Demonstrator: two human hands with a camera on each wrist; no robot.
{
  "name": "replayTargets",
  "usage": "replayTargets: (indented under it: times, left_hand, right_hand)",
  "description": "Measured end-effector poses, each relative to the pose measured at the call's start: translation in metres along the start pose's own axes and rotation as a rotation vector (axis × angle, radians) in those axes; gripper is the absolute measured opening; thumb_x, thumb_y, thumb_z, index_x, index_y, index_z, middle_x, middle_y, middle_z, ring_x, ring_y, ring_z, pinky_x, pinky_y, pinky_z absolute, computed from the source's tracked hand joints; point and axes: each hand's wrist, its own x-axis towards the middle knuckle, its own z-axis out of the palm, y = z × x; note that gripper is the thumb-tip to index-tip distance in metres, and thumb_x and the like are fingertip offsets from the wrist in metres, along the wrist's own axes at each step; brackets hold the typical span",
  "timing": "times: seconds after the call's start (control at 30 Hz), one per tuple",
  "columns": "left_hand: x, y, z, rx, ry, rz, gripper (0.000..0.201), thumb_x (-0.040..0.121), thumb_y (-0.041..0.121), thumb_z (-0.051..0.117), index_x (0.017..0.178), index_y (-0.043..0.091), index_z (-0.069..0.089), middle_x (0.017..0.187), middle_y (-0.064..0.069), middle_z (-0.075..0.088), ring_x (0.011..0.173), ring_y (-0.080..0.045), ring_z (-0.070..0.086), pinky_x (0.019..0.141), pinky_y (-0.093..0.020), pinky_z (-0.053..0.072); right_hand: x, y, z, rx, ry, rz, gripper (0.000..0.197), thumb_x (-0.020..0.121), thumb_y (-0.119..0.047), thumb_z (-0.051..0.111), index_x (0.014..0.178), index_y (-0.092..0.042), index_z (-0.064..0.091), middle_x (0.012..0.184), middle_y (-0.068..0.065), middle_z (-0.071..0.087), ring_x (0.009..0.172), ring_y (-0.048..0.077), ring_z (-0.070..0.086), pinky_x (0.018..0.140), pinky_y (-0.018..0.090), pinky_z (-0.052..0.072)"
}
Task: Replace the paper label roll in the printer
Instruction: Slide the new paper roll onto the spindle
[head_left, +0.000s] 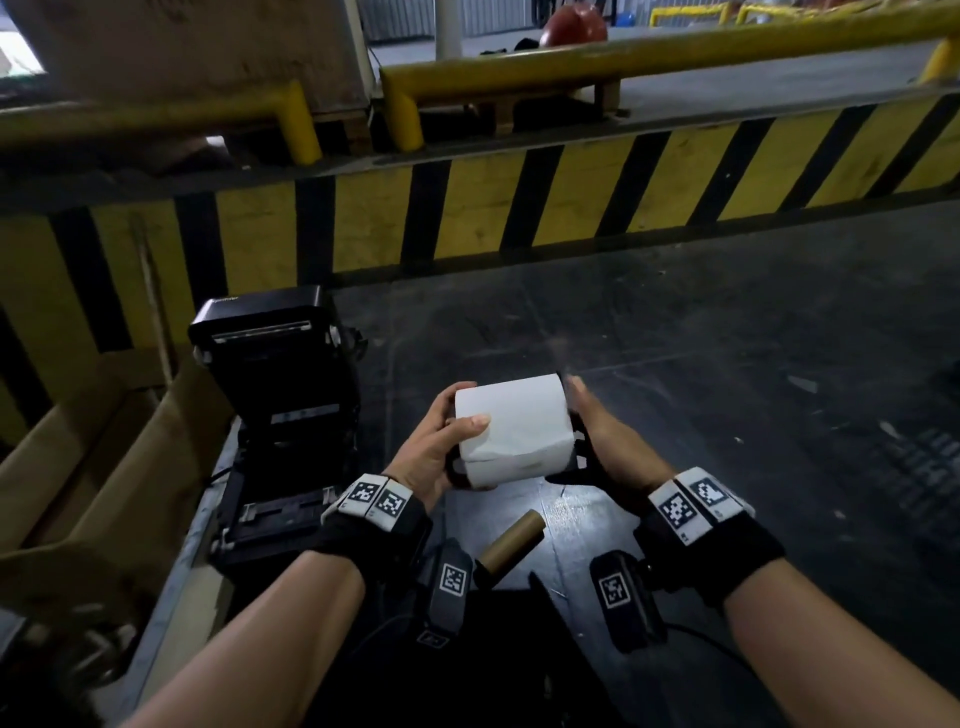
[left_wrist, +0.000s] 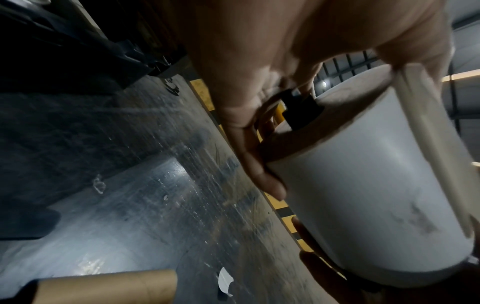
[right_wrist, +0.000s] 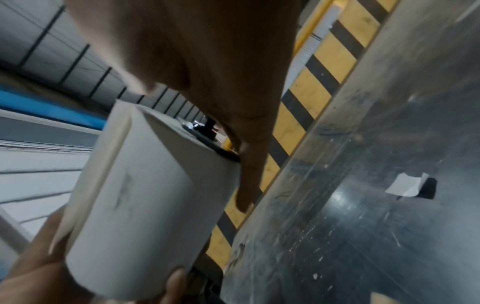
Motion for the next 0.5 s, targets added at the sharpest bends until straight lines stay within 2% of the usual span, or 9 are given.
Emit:
replayTargets:
  times: [0.07, 0.17, 0.23, 0.3, 0.37, 0.43, 0.5]
  left_hand:
    - [-0.001, -0.006, 0.002, 0.004, 0.013, -0.027, 0.061, 0.057, 0.034, 0.074, 0.115, 0.035, 0.054, 0.121, -0.007, 0.053, 0.098, -0.022, 0.060, 0.066, -0.044, 0.056]
    - [-0.002, -0.020, 0.002, -0.008, 0.044, -0.074, 0.065, 0.059, 0.034, 0.074, 0.119, 0.036, 0.051, 0.129, -0.009, 0.050, 0.104, -0.028, 0.058, 0.060, -0.043, 0.055]
    - [-0.002, -0.031, 0.002, -0.009, 0.061, -0.102, 0.067, 0.060, 0.035, 0.074, 0.121, 0.038, 0.049, 0.127, -0.006, 0.051, 0.105, -0.028, 0.057, 0.062, -0.044, 0.055]
    - [-0.002, -0.041, 0.001, 0.019, 0.071, -0.137, 0.063, 0.063, 0.038, 0.073, 0.121, 0.040, 0.049, 0.121, 0.000, 0.054, 0.105, -0.024, 0.056, 0.069, -0.046, 0.055]
    - [0.000, -0.048, -0.005, 0.101, 0.089, -0.166, 0.054, 0.070, 0.049, 0.066, 0.122, 0.044, 0.050, 0.125, 0.004, 0.056, 0.111, -0.019, 0.054, 0.081, -0.046, 0.053]
    - [0.001, -0.057, -0.017, 0.246, 0.172, -0.167, 0.045, 0.080, 0.056, 0.055, 0.122, 0.042, 0.053, 0.131, 0.006, 0.057, 0.117, -0.016, 0.053, 0.086, -0.041, 0.048]
    - [-0.002, -0.067, -0.034, 0.514, 0.316, -0.108, 0.037, 0.088, 0.044, 0.054, 0.122, 0.029, 0.058, 0.128, -0.002, 0.060, 0.120, -0.021, 0.055, 0.092, -0.033, 0.044]
  right_hand:
    - [0.006, 0.007, 0.000, -0.026, -0.029, -0.023, 0.058, 0.071, -0.064, 0.058, 0.124, -0.045, 0.045, 0.129, -0.006, 0.056, 0.113, 0.018, 0.057, 0.089, 0.054, 0.052]
    - [0.012, 0.017, 0.003, -0.042, -0.035, -0.075, 0.037, 0.077, -0.049, 0.058, 0.113, -0.043, 0.055, 0.123, 0.001, 0.063, 0.112, 0.023, 0.060, 0.094, 0.055, 0.050]
    - [0.012, 0.025, 0.003, -0.019, -0.022, -0.065, 0.021, 0.083, -0.042, 0.055, 0.103, -0.044, 0.060, 0.116, 0.003, 0.065, 0.112, 0.028, 0.060, 0.092, 0.058, 0.050]
    - [0.012, 0.033, 0.001, 0.006, -0.001, -0.024, 0.016, 0.087, -0.036, 0.053, 0.095, -0.044, 0.064, 0.109, 0.002, 0.066, 0.111, 0.031, 0.060, 0.089, 0.058, 0.051]
    - [0.012, 0.040, -0.003, 0.017, 0.001, 0.001, 0.019, 0.088, -0.033, 0.052, 0.089, -0.045, 0.066, 0.104, 0.001, 0.066, 0.108, 0.030, 0.061, 0.090, 0.056, 0.051]
    - [0.013, 0.046, -0.007, 0.025, 0.008, 0.025, 0.026, 0.089, -0.031, 0.052, 0.082, -0.051, 0.066, 0.102, -0.001, 0.066, 0.103, 0.026, 0.060, 0.091, 0.056, 0.051]
    - [0.015, 0.051, -0.013, 0.043, 0.026, 0.064, 0.024, 0.087, -0.032, 0.054, 0.083, -0.053, 0.066, 0.108, 0.002, 0.066, 0.105, 0.026, 0.060, 0.089, 0.057, 0.051]
